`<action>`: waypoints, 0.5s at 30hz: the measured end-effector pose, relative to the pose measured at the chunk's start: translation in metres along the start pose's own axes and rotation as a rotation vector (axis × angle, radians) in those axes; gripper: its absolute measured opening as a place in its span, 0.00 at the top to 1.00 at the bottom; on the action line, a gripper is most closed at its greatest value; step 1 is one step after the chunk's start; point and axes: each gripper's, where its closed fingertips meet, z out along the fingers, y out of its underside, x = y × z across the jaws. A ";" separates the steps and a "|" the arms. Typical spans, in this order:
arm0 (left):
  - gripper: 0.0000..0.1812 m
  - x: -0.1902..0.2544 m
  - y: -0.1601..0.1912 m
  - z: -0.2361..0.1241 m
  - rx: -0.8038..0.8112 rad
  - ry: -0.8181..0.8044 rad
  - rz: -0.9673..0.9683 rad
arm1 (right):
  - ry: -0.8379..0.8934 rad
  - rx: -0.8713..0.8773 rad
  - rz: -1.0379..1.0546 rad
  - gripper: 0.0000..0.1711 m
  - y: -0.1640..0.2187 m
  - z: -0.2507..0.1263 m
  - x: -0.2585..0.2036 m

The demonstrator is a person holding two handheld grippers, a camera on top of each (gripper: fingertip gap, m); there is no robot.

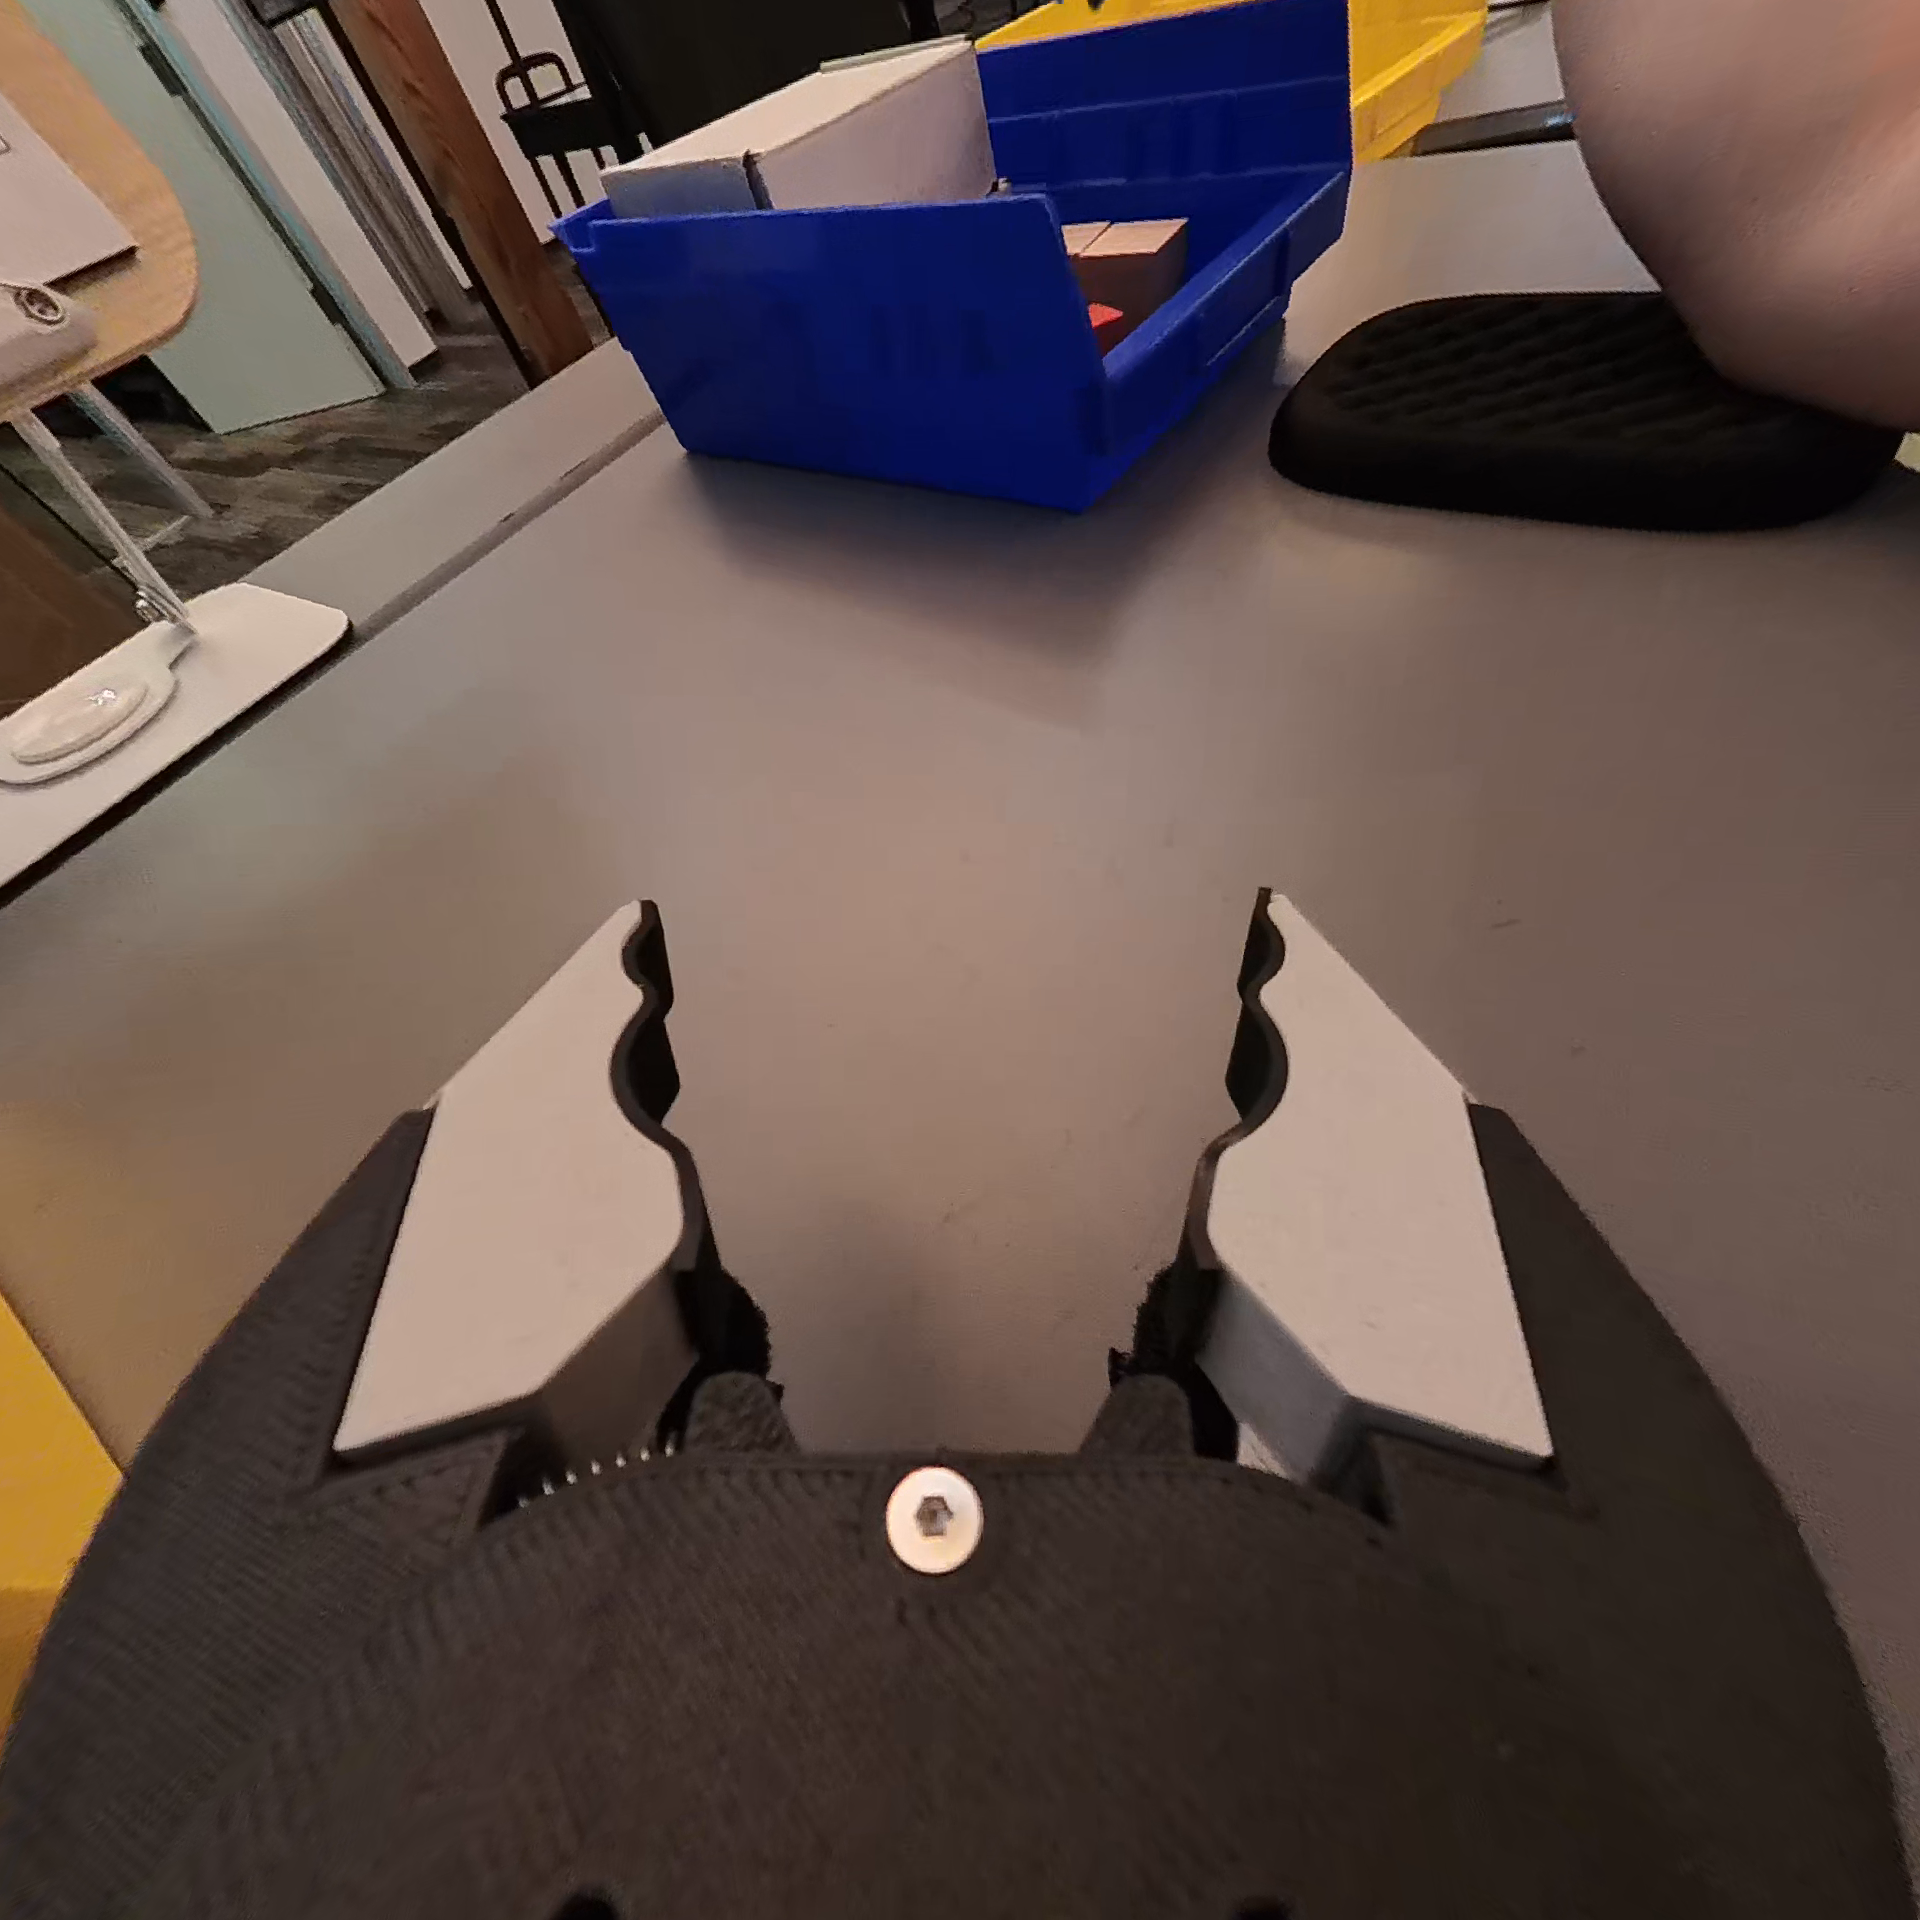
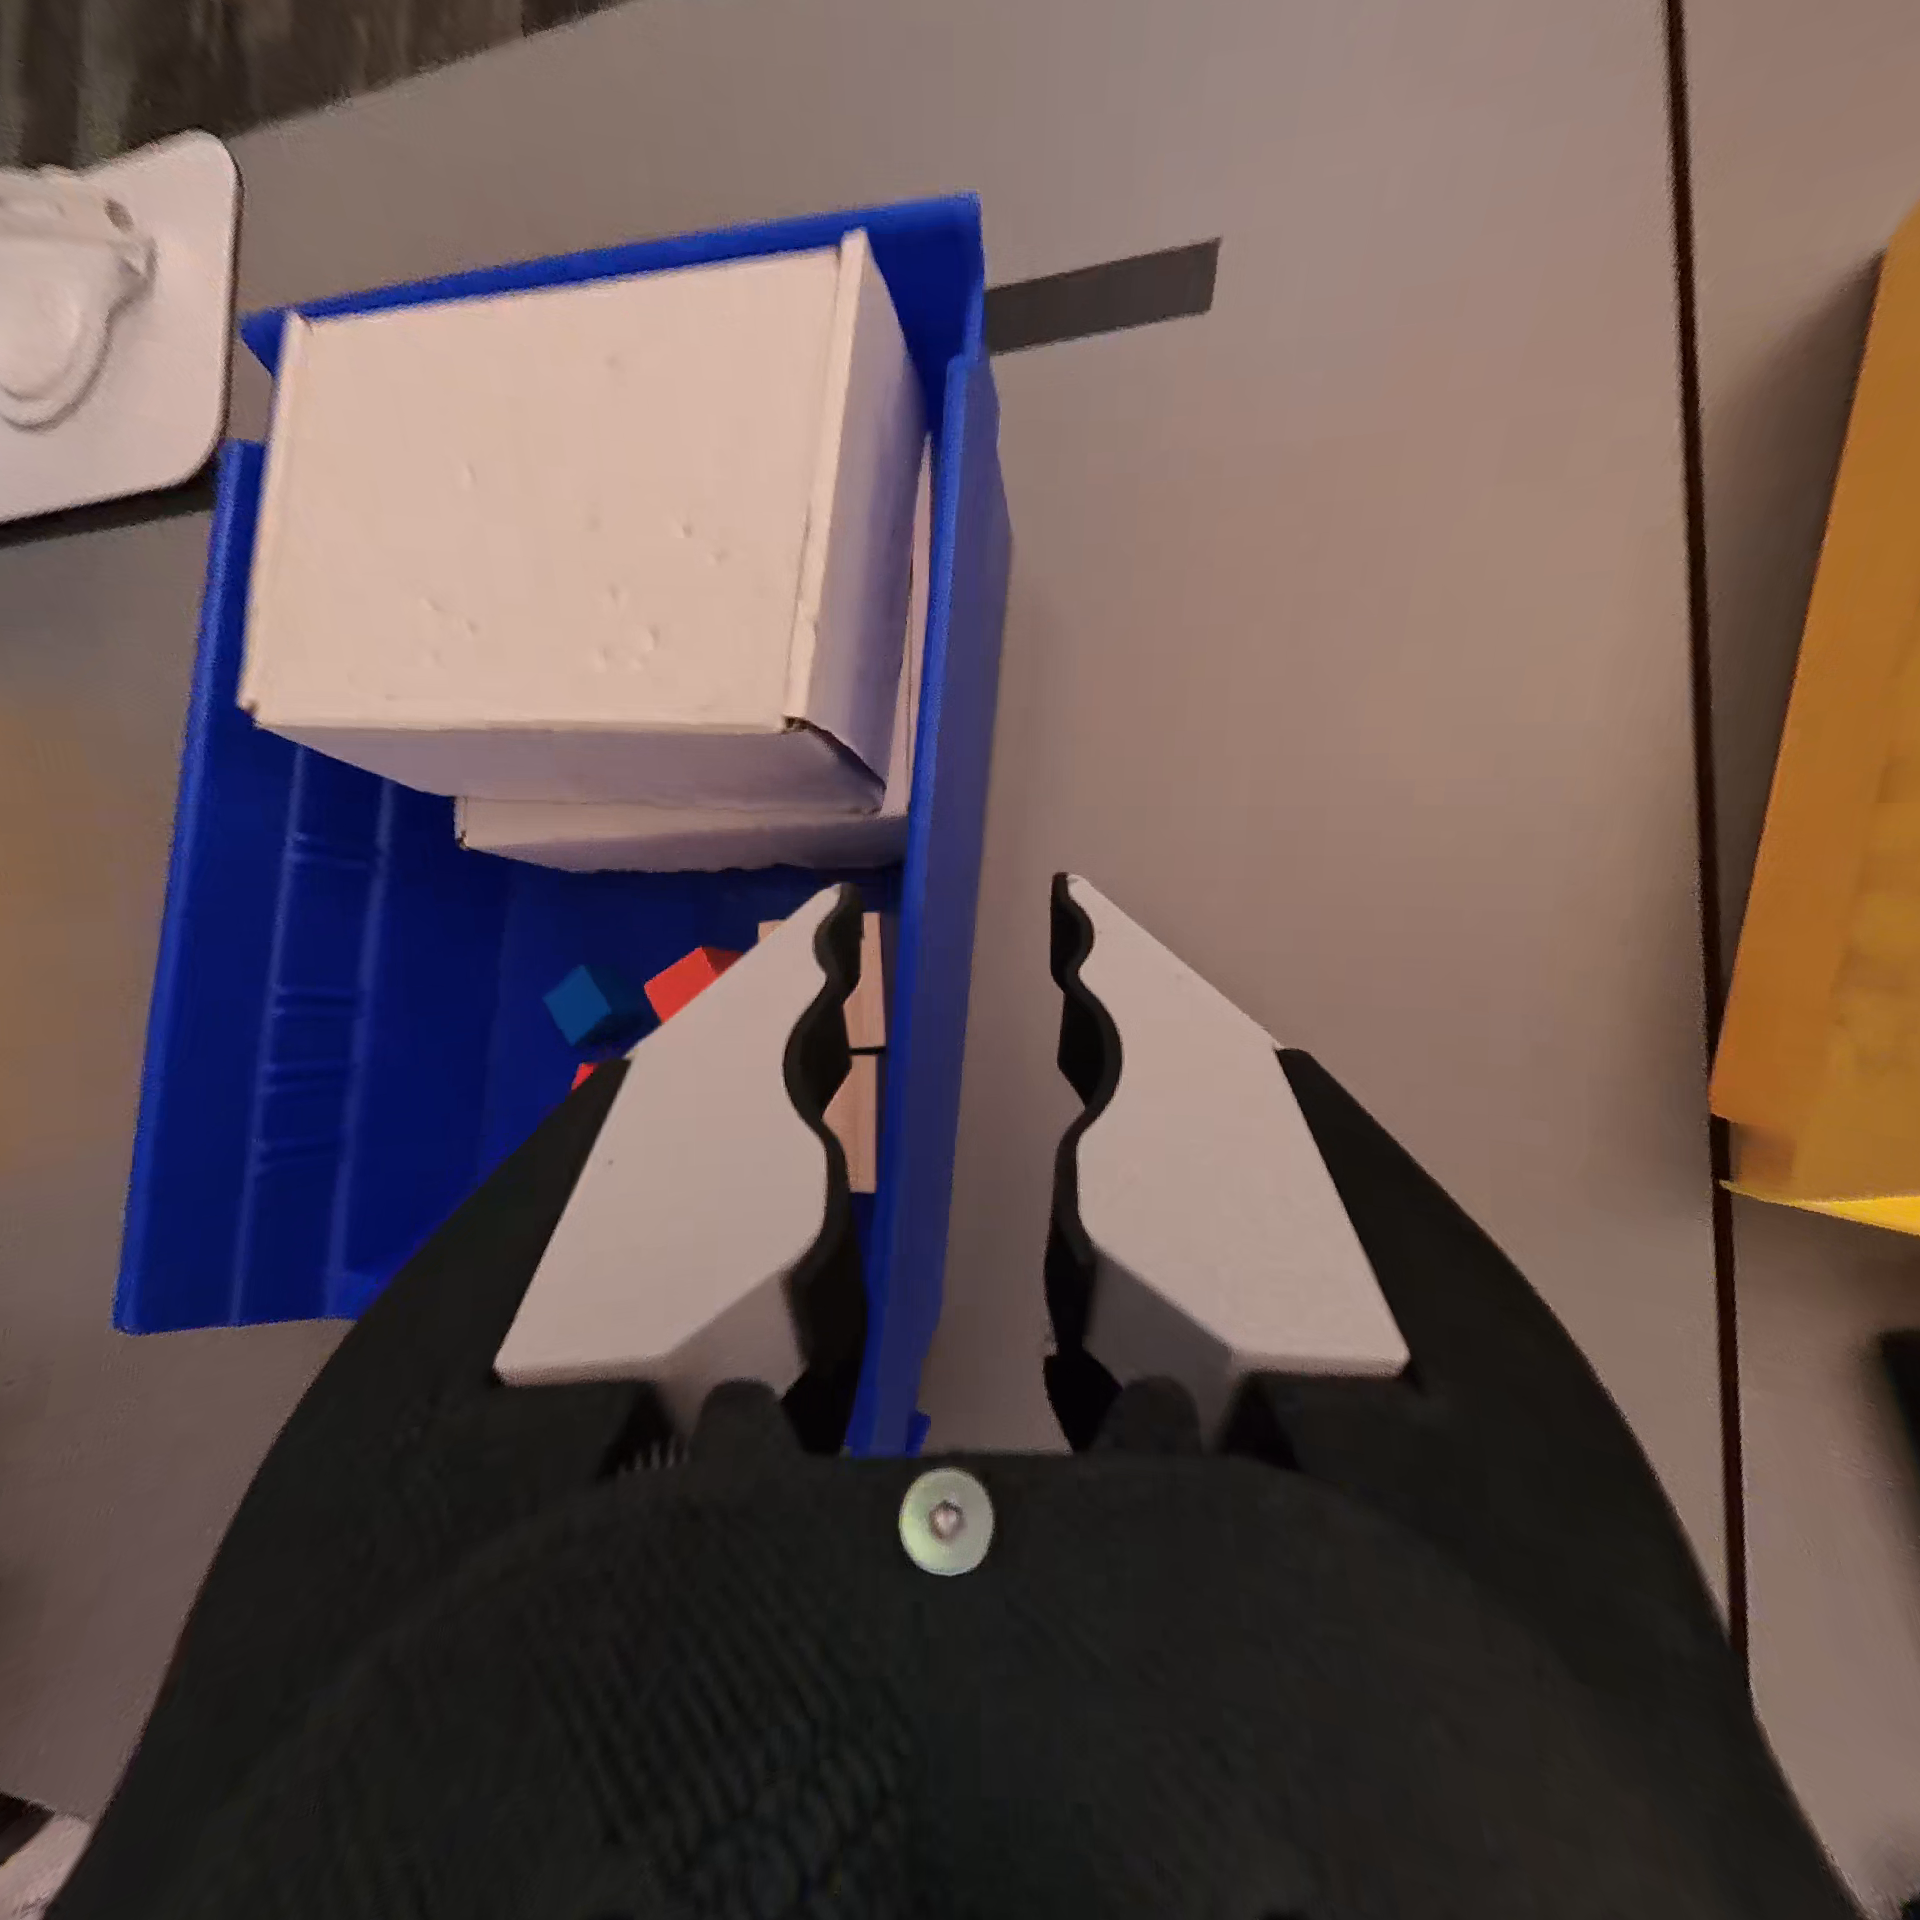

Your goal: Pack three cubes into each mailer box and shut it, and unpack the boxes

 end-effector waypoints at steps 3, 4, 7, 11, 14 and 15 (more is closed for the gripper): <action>0.40 -0.001 0.003 0.001 -0.015 -0.009 0.008 | 0.000 -0.096 -0.003 0.76 0.012 0.019 -0.003; 0.40 -0.001 0.004 0.001 -0.020 -0.015 0.007 | 0.006 -0.129 -0.002 0.76 0.016 0.026 -0.002; 0.40 -0.006 0.005 0.001 -0.026 -0.037 -0.002 | 0.073 -0.207 -0.014 0.79 0.026 0.040 0.007; 0.40 -0.014 0.009 0.003 -0.050 -0.073 -0.028 | -0.010 -0.225 -0.019 0.96 0.027 0.046 -0.006; 0.40 -0.028 0.013 0.002 -0.074 -0.140 -0.080 | -0.005 -0.225 -0.025 0.96 0.026 0.046 -0.006; 0.40 -0.032 0.011 0.000 -0.072 -0.154 -0.114 | -0.006 -0.225 -0.026 0.96 0.026 0.046 -0.005</action>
